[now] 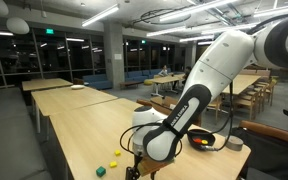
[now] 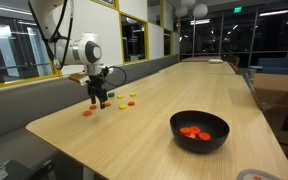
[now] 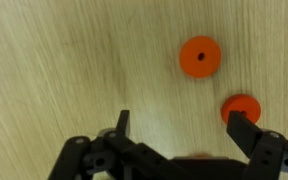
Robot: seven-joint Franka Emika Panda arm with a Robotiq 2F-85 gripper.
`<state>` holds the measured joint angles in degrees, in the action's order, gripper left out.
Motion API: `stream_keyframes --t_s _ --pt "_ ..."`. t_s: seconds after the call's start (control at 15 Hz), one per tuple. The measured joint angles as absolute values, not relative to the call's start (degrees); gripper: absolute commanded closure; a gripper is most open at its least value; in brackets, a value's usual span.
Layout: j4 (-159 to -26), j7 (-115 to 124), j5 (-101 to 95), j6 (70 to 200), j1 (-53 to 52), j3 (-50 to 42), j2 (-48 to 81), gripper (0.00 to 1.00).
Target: Put some of the rings in the bowl
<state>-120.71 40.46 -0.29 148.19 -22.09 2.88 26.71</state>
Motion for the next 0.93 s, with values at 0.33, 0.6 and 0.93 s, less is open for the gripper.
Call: stream_keyframes --t_s 0.33,0.6,0.93 --pt "-121.15 41.91 -0.29 148.78 -23.4 2.88 27.32 0.0" --pt "-121.66 42.92 -0.28 149.37 -24.26 2.88 27.43 0.0" --pt "-123.13 44.18 -0.28 151.41 -25.07 2.89 27.42 0.0"
